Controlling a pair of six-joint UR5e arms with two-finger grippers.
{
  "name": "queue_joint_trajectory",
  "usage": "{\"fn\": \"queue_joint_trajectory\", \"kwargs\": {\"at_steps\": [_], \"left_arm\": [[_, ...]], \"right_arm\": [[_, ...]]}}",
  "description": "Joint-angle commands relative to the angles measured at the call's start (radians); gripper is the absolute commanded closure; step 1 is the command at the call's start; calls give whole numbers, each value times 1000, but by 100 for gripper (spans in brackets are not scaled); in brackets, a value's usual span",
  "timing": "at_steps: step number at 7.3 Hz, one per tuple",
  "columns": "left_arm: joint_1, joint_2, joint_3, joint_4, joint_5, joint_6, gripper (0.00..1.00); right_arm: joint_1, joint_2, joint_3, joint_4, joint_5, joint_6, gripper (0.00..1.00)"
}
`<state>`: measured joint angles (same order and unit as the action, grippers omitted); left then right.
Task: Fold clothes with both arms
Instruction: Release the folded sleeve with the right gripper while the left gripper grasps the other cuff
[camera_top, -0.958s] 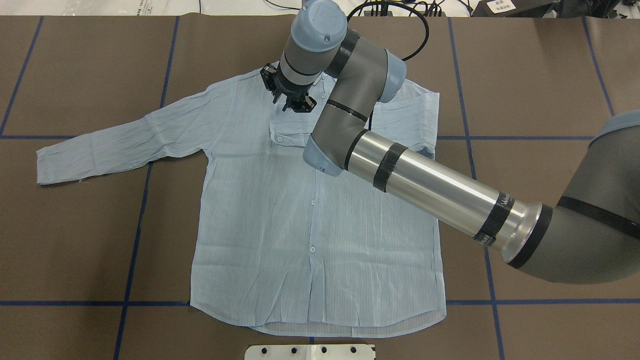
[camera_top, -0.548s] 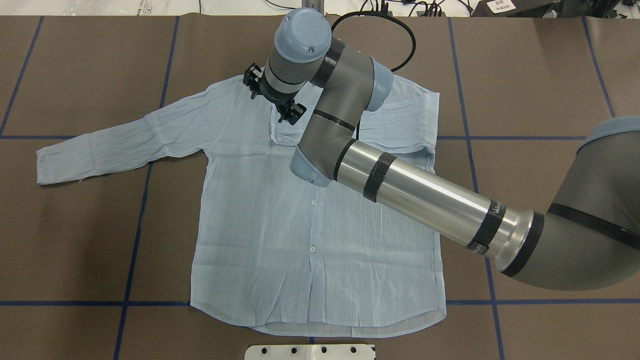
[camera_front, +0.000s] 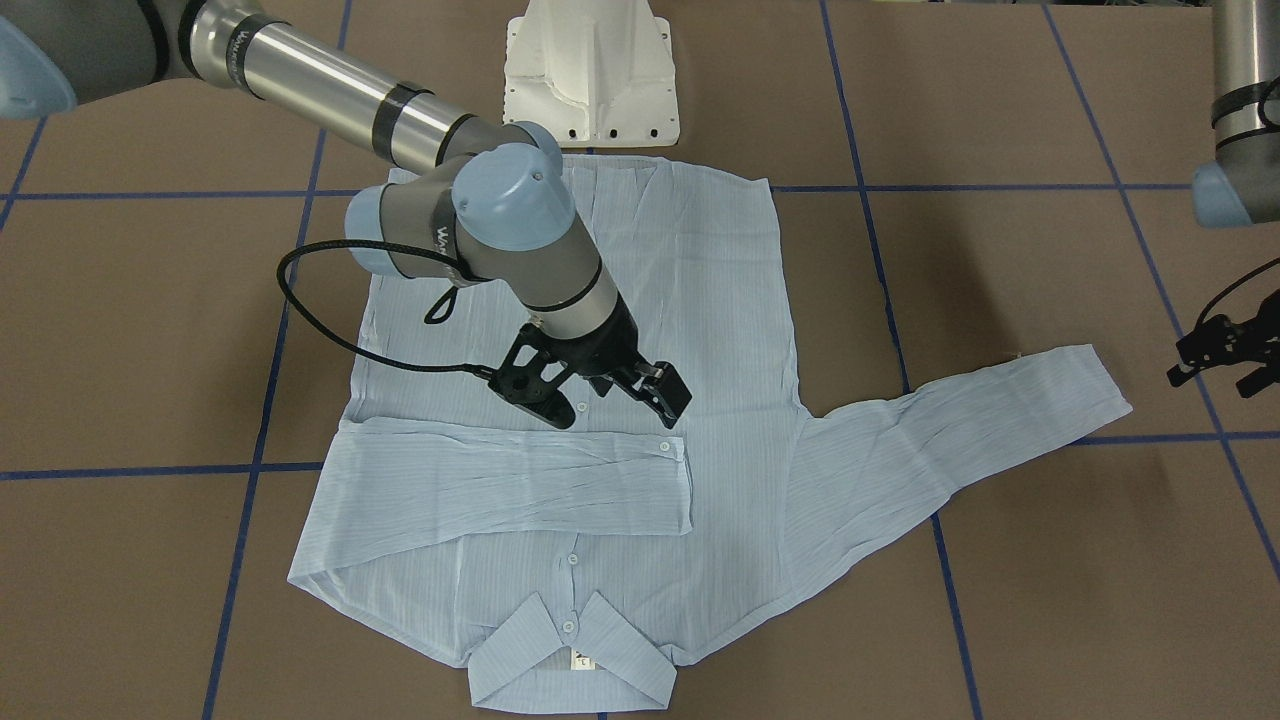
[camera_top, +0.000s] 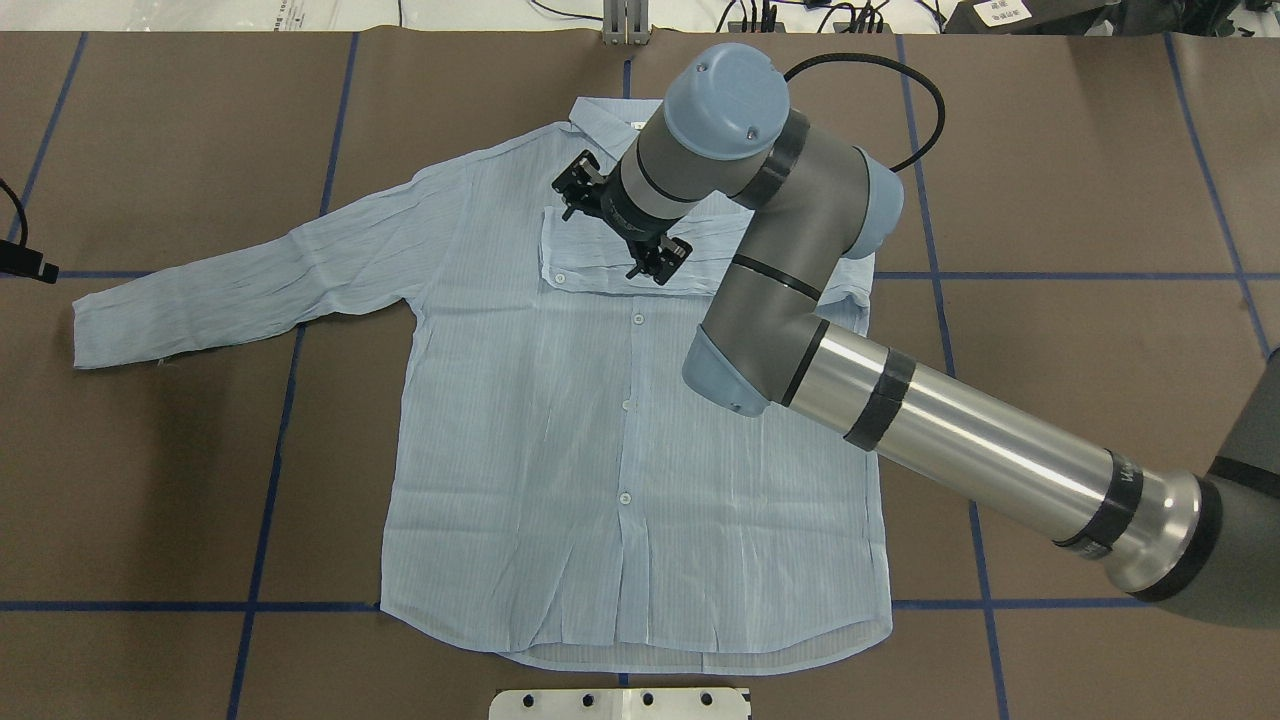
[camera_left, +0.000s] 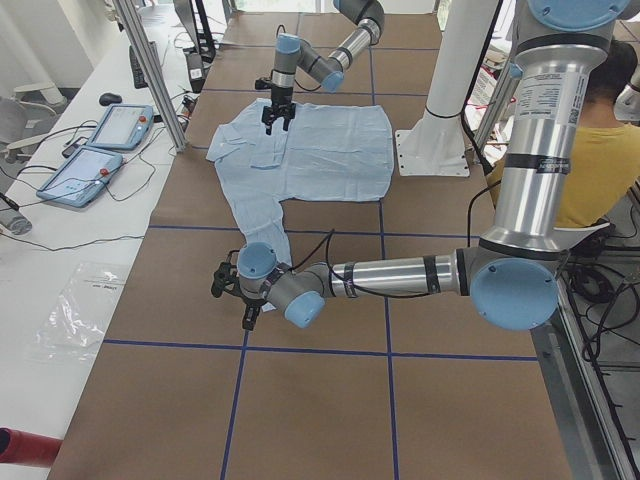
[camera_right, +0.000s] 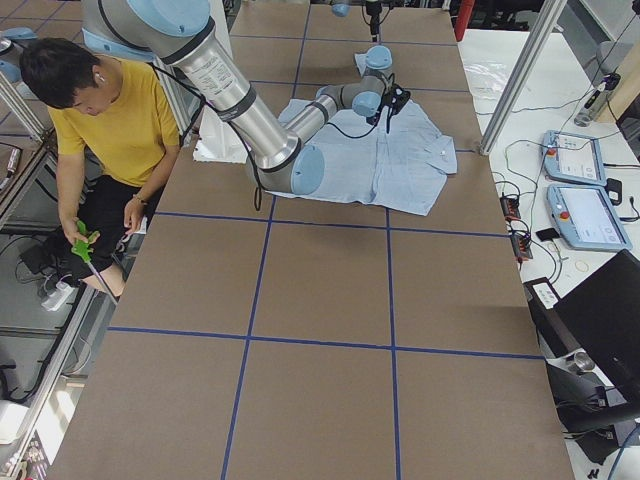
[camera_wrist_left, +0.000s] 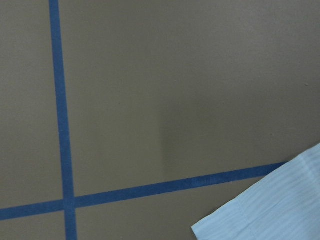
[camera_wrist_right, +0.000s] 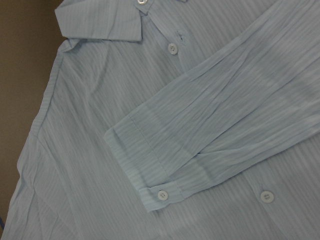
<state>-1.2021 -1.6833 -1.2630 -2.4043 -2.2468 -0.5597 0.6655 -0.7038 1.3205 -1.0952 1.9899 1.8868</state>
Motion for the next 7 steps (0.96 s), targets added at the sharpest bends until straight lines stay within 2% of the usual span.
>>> {"fn": "queue_joint_trajectory", "kwargs": {"at_steps": [1, 7], "left_arm": [[54, -4, 1, -32, 23, -60, 15], [98, -9, 16, -22, 27, -65, 25]], "right_arm": [[5, -48, 42, -2, 4, -2, 1], [5, -57, 42, 8, 1, -8, 1]]}}
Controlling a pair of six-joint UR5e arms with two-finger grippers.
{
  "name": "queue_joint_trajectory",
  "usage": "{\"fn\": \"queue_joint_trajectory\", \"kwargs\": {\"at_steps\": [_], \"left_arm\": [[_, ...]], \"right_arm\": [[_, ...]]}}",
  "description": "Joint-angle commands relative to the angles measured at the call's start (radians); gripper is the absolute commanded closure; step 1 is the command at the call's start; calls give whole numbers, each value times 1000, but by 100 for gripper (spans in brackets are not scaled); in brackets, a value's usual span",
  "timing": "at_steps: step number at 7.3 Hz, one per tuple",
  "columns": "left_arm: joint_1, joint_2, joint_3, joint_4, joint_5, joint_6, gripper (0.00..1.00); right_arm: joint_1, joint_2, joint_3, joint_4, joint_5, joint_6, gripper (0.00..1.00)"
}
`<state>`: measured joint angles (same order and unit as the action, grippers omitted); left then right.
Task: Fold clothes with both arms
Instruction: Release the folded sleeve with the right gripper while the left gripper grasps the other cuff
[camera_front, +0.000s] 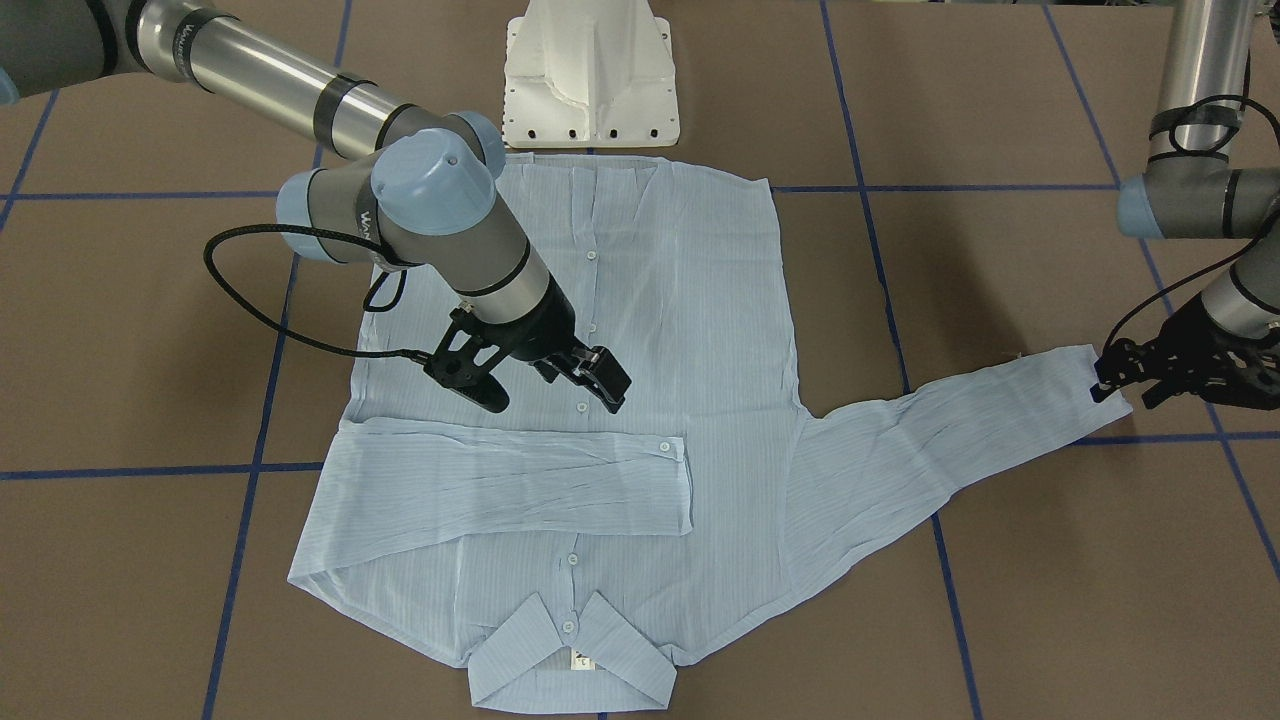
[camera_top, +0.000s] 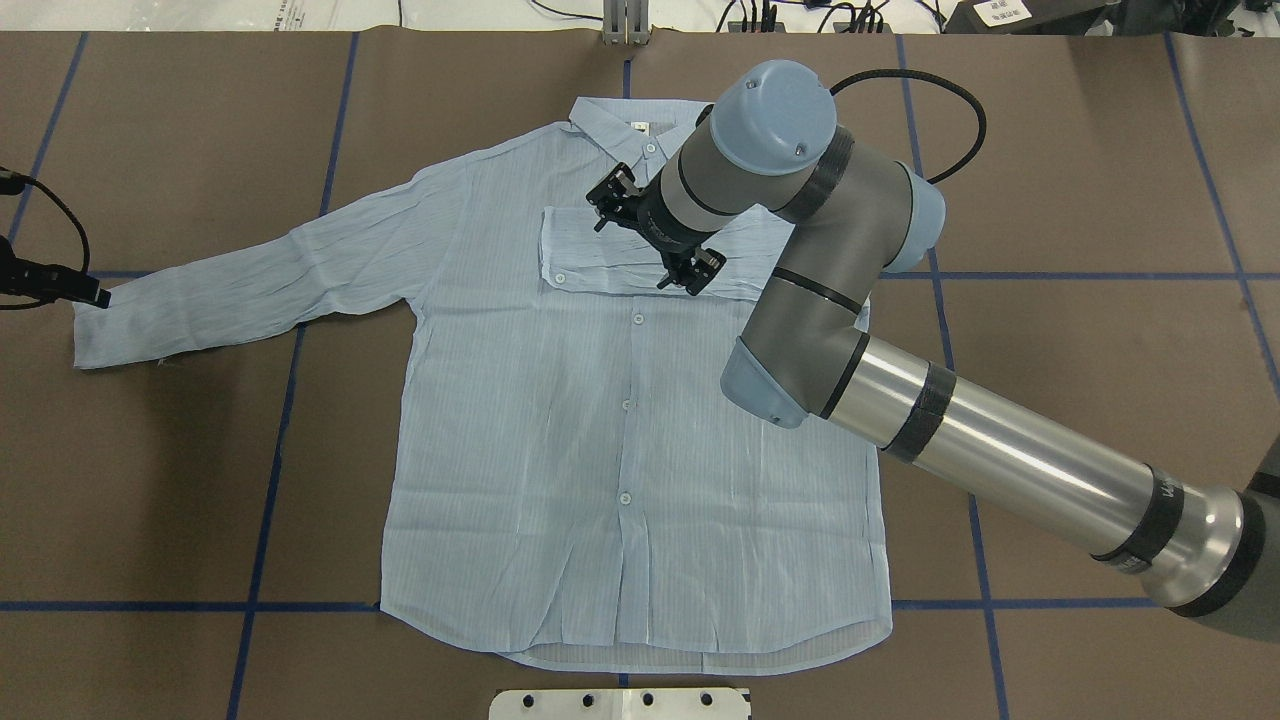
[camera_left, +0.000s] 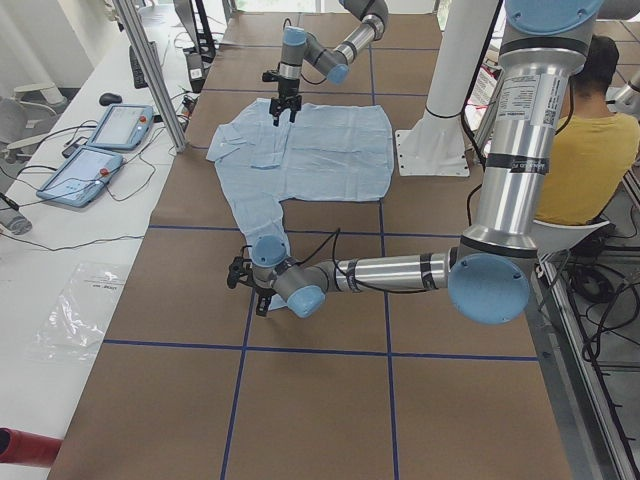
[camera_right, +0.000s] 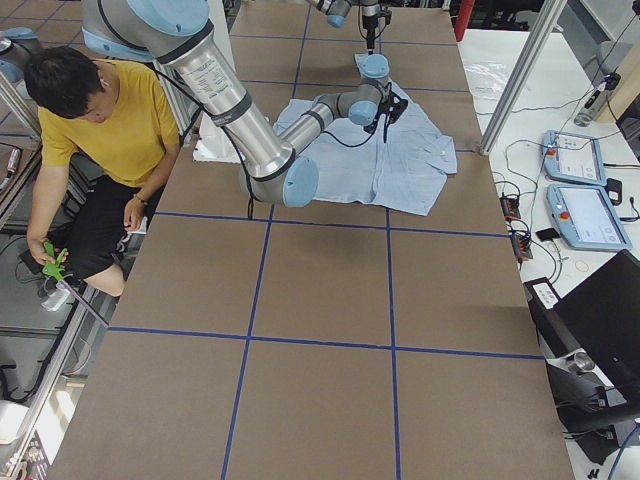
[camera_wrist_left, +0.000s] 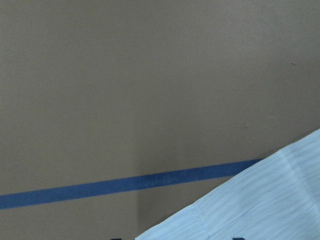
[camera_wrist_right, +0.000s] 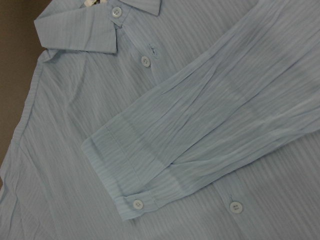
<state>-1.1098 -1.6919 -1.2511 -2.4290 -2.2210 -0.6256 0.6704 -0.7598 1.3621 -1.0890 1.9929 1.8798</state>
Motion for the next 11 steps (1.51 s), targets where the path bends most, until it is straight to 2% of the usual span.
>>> {"fn": "queue_joint_trajectory", "kwargs": {"at_steps": [1, 4, 6, 7, 8, 11], "left_arm": [[7, 0, 4, 4, 1, 1, 28], [10, -2, 4, 7, 1, 0, 34], [10, -2, 10, 7, 1, 0, 49], [10, -2, 15, 7, 1, 1, 51], [10, -2, 13, 7, 1, -2, 58], [10, -3, 4, 10, -2, -12, 100]], "right_arm": [[0, -1, 0, 1, -2, -1, 1], [0, -1, 0, 1, -2, -1, 1], [0, -1, 0, 1, -5, -2, 1], [2, -1, 0, 1, -3, -1, 1], [2, -1, 0, 1, -3, -1, 1], [2, -1, 0, 1, -3, -1, 1]]}}
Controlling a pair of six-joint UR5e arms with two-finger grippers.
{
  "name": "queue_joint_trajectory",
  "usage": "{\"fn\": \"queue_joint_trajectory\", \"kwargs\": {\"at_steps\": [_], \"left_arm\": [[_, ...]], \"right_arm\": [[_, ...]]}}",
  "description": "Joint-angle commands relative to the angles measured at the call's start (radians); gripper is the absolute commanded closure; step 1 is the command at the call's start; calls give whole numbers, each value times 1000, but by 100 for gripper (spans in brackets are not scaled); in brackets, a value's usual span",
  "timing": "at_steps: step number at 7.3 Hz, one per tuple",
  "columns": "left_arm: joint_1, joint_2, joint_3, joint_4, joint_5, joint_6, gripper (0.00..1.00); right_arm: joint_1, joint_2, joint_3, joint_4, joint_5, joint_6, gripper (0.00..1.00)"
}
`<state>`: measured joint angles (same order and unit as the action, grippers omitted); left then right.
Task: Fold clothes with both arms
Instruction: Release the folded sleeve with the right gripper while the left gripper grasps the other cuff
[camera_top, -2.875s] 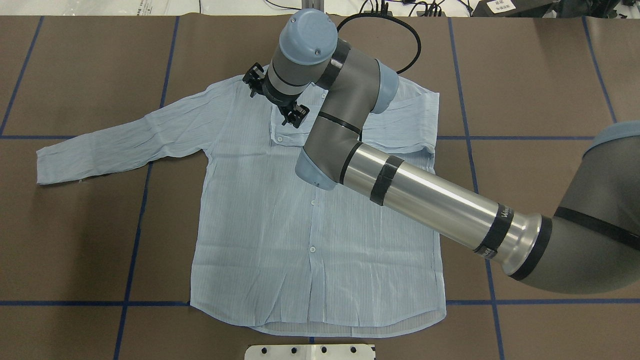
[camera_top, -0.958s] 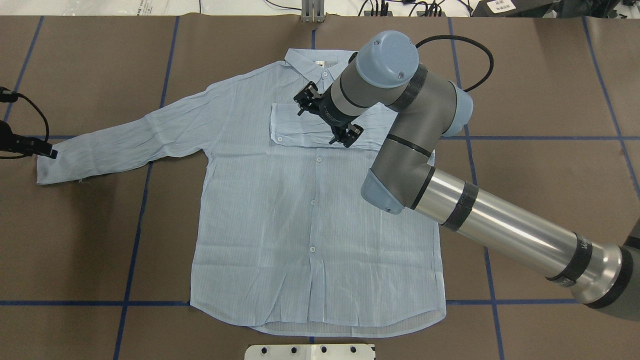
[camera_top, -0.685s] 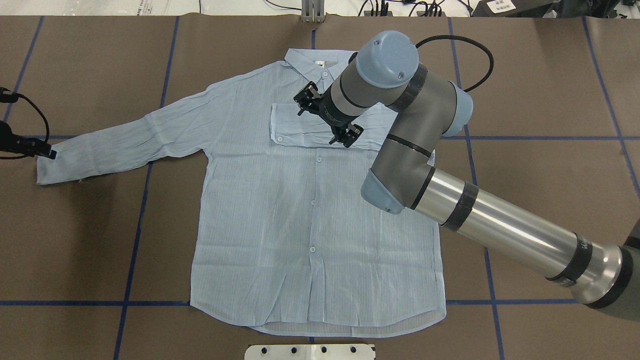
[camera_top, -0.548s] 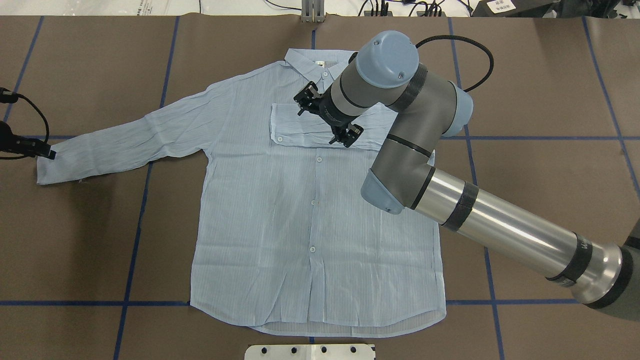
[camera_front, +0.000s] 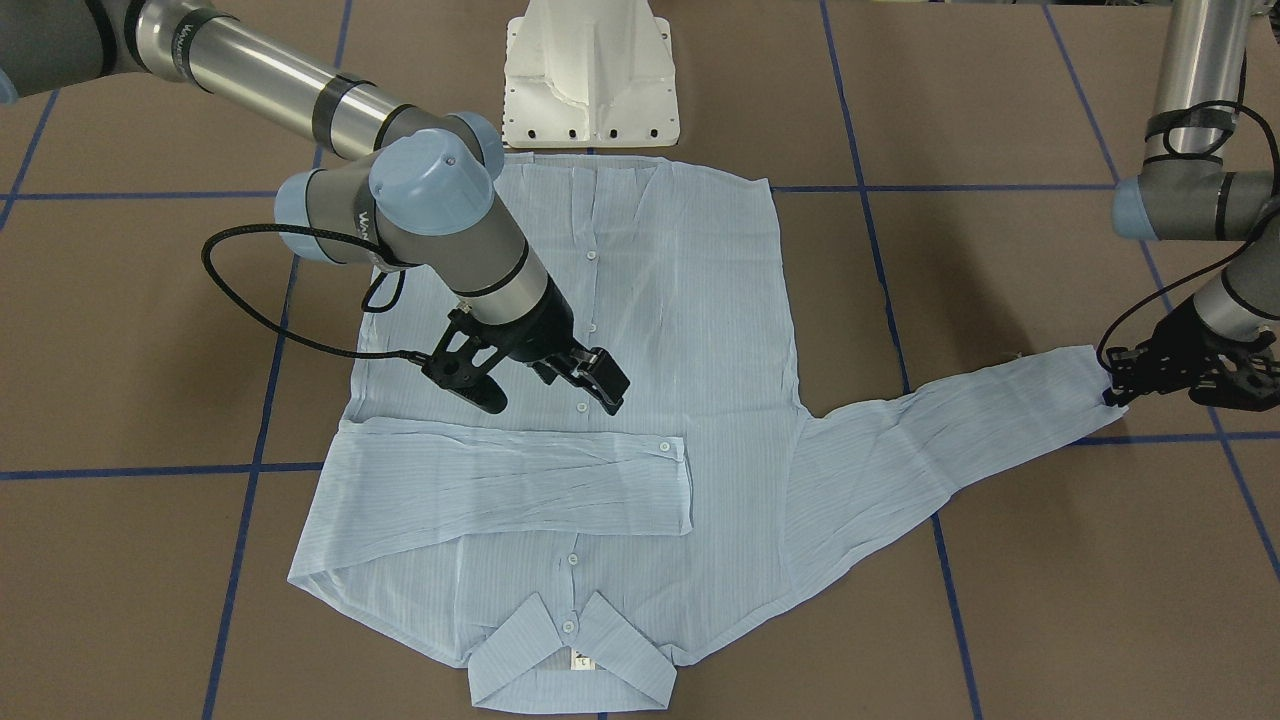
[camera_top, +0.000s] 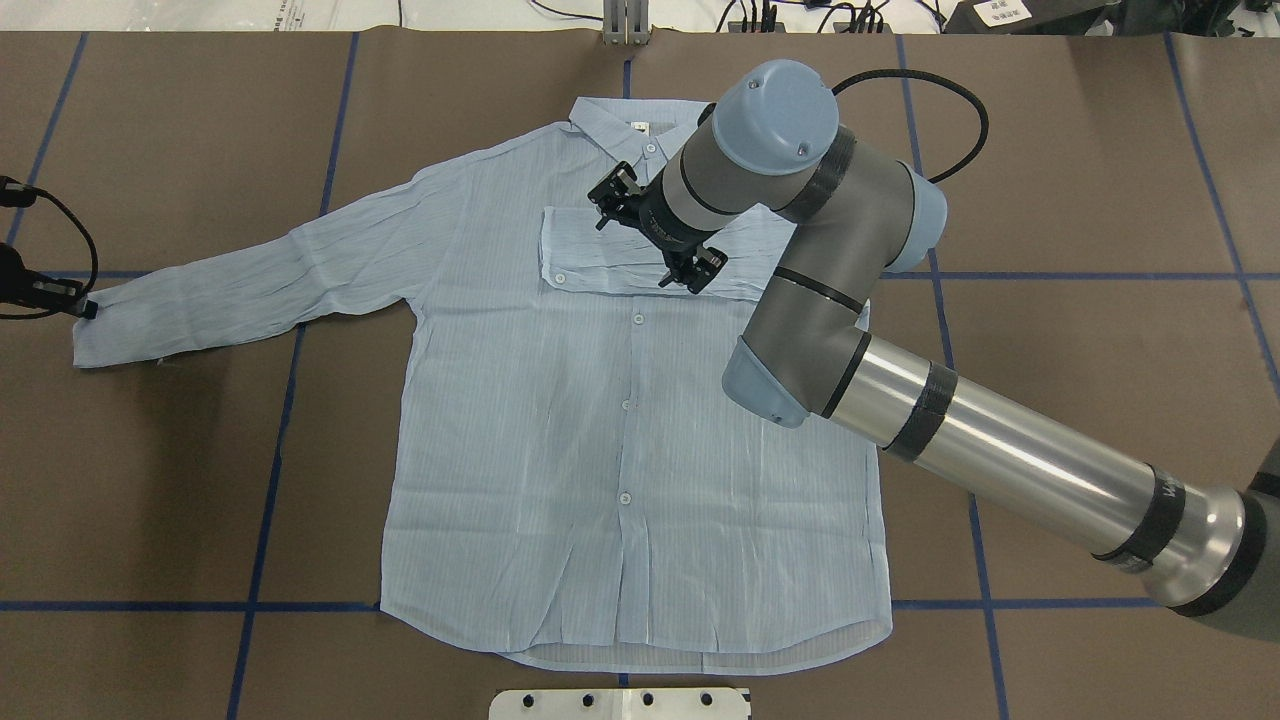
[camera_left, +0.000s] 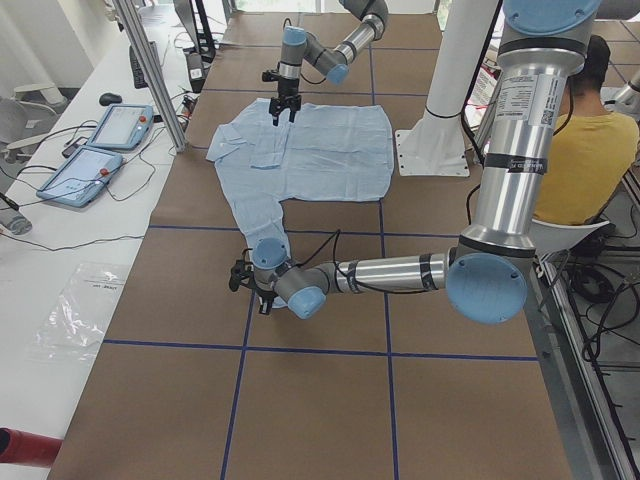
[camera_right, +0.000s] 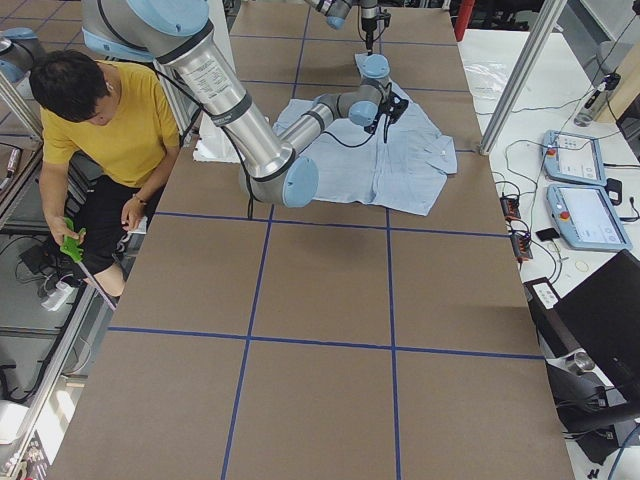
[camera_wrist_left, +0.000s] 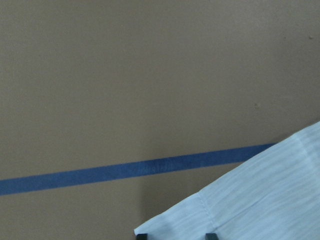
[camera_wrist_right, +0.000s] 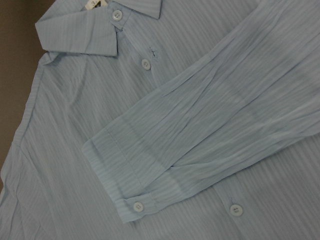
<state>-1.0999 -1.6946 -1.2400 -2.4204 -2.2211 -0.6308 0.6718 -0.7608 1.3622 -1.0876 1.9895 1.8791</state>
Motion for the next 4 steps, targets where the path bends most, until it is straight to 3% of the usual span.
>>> {"fn": "queue_joint_trajectory", "kwargs": {"at_steps": [1, 2, 4], "left_arm": [[0, -20, -12, 6, -6, -70, 100], [0, -30, -33, 27, -14, -76, 100], [0, -60, -234, 267, -79, -78, 100]], "right_arm": [[2, 0, 0, 2, 0, 0, 1], [11, 0, 2, 0, 8, 2, 1], [70, -62, 62, -6, 87, 0, 1]]}}
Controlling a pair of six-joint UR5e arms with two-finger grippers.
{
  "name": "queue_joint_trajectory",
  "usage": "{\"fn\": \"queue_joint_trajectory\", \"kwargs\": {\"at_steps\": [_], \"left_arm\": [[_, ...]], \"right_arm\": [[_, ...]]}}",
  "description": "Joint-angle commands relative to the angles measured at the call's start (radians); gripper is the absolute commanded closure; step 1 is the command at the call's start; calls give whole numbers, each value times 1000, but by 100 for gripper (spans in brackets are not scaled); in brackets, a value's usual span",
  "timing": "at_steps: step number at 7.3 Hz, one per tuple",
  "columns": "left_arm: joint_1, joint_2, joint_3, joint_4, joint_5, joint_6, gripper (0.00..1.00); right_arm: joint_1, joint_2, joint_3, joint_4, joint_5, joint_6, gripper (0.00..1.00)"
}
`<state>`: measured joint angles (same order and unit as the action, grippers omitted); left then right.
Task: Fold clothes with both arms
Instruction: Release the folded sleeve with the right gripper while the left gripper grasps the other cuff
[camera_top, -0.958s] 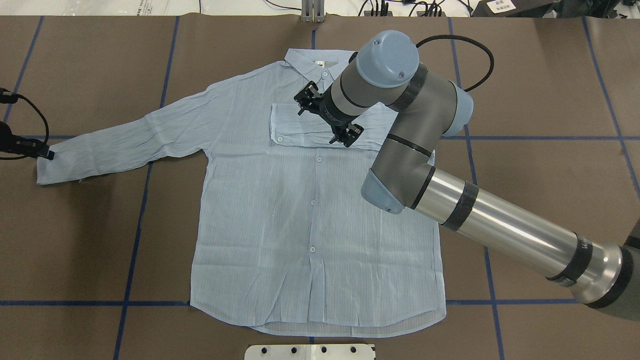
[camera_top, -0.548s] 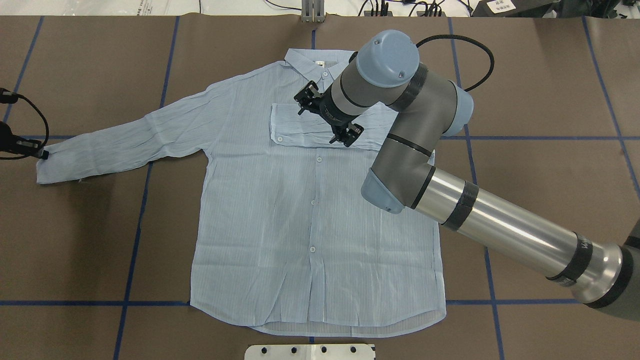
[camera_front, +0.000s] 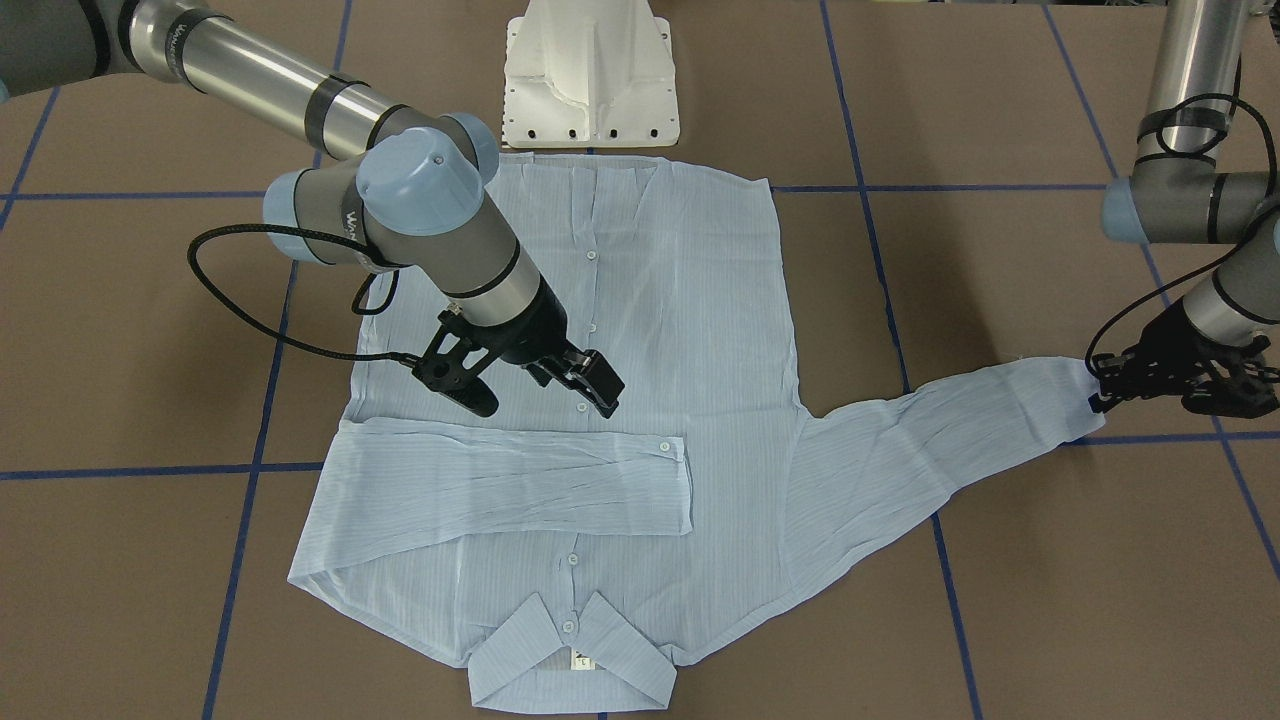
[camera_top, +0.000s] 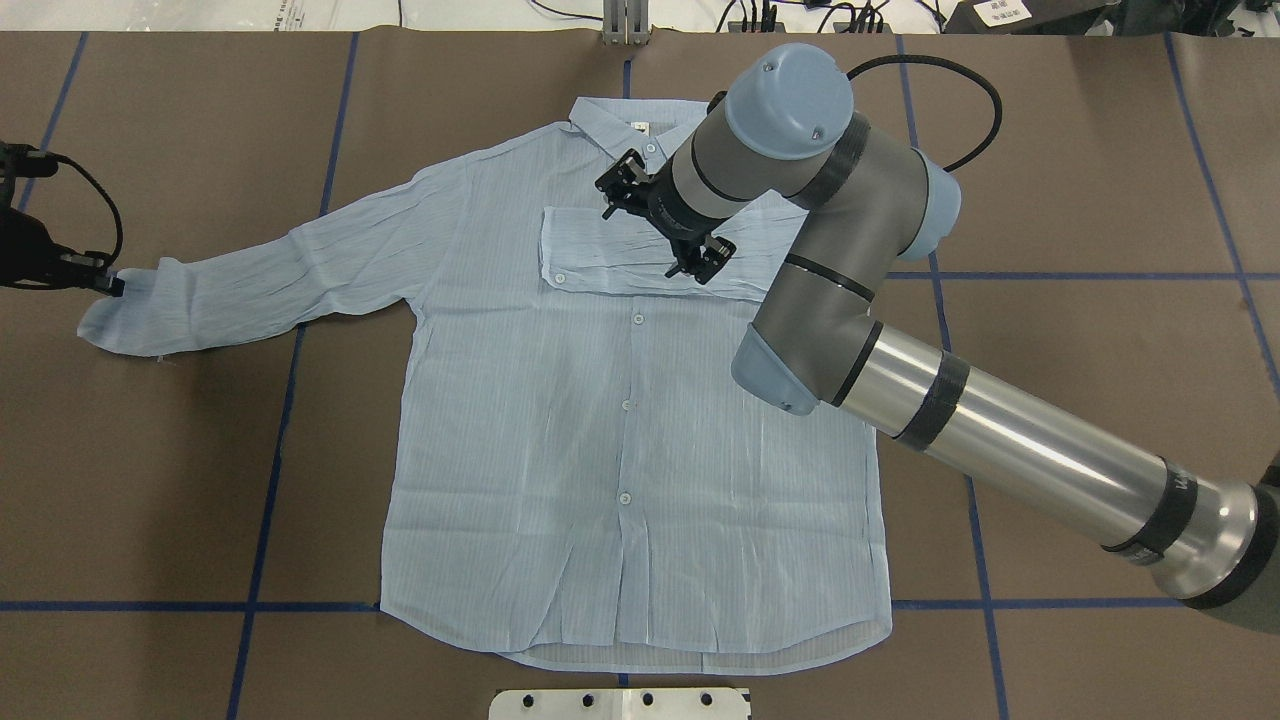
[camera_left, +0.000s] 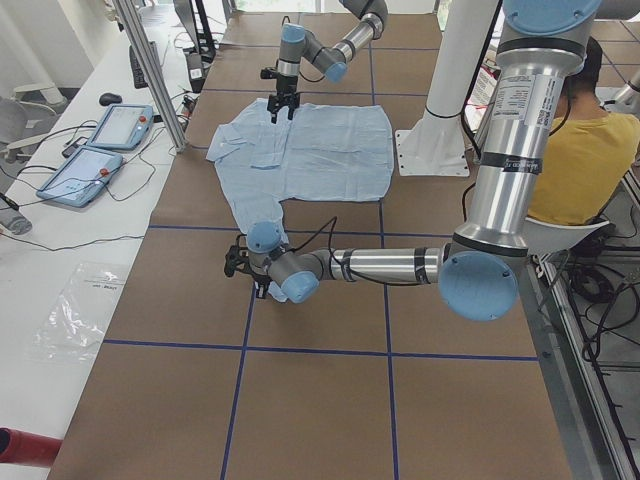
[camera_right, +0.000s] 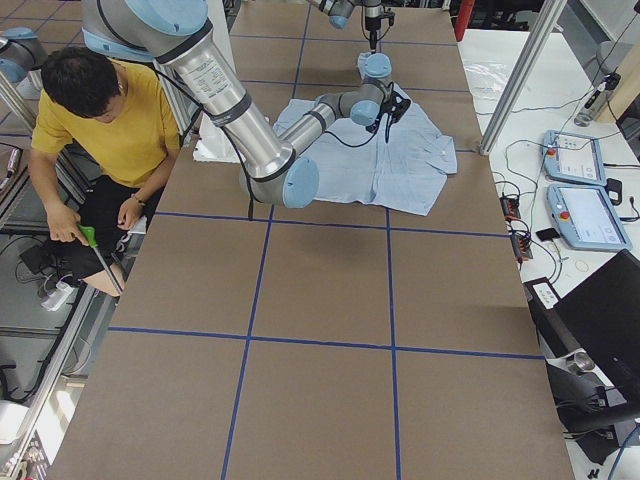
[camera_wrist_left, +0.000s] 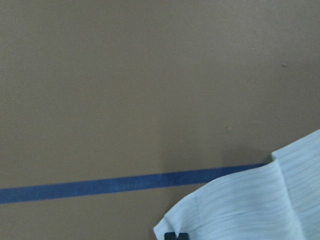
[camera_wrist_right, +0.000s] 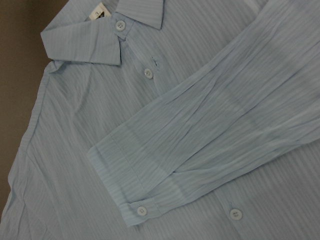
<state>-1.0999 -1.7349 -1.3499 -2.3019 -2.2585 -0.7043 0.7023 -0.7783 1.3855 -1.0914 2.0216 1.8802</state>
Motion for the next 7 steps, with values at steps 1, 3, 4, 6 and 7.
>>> {"fn": "queue_joint_trajectory", "kwargs": {"at_steps": [1, 3, 4, 6, 7], "left_arm": [[0, -53, -237, 292, -46, -36, 100], [108, -234, -302, 381, -67, -387, 100], [206, -327, -302, 378, -56, -572, 100], [377, -559, -226, 355, 55, -906, 100], [432, -735, -42, 298, 119, -1014, 100]], "right_arm": [[96, -120, 91, -1, 107, -22, 1], [233, -302, 197, -4, 242, -258, 1], [314, -364, 199, -5, 317, -365, 1], [388, -444, 199, -4, 344, -494, 1], [411, -455, 199, -4, 344, -516, 1]]}}
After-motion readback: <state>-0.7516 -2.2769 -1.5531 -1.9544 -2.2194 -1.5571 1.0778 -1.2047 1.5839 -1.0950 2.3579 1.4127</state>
